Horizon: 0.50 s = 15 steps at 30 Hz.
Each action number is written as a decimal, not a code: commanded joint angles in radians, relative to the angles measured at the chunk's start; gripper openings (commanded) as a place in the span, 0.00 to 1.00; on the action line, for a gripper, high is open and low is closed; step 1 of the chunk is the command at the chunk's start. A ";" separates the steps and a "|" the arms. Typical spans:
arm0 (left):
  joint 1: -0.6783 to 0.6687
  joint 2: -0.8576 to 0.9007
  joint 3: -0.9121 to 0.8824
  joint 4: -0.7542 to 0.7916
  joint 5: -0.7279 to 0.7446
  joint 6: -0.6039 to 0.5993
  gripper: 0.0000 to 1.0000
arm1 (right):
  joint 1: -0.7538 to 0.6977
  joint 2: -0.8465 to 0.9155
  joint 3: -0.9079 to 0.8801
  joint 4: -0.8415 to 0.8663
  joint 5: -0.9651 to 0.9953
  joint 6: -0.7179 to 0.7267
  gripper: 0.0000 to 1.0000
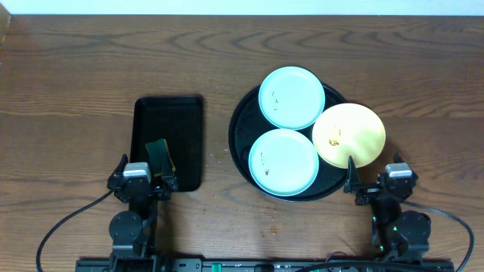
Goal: Clean dirty plates on tray and stack at the side
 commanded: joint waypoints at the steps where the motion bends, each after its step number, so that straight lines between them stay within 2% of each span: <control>1: -0.005 0.002 0.109 -0.054 0.081 -0.167 0.90 | -0.021 0.079 0.174 -0.106 0.017 0.043 0.99; 6: -0.005 0.108 0.361 -0.187 0.184 -0.177 0.90 | -0.021 0.372 0.538 -0.306 -0.050 0.065 0.99; 8: -0.005 0.186 0.498 -0.269 0.234 -0.156 0.90 | -0.021 0.526 0.713 -0.445 -0.114 0.060 0.99; 12: -0.005 0.383 0.820 -0.492 0.423 -0.118 0.90 | -0.021 0.842 1.111 -0.856 -0.203 0.068 0.99; 15: -0.005 0.520 1.032 -0.653 0.584 -0.118 0.90 | -0.021 1.024 1.371 -1.129 -0.354 0.069 0.99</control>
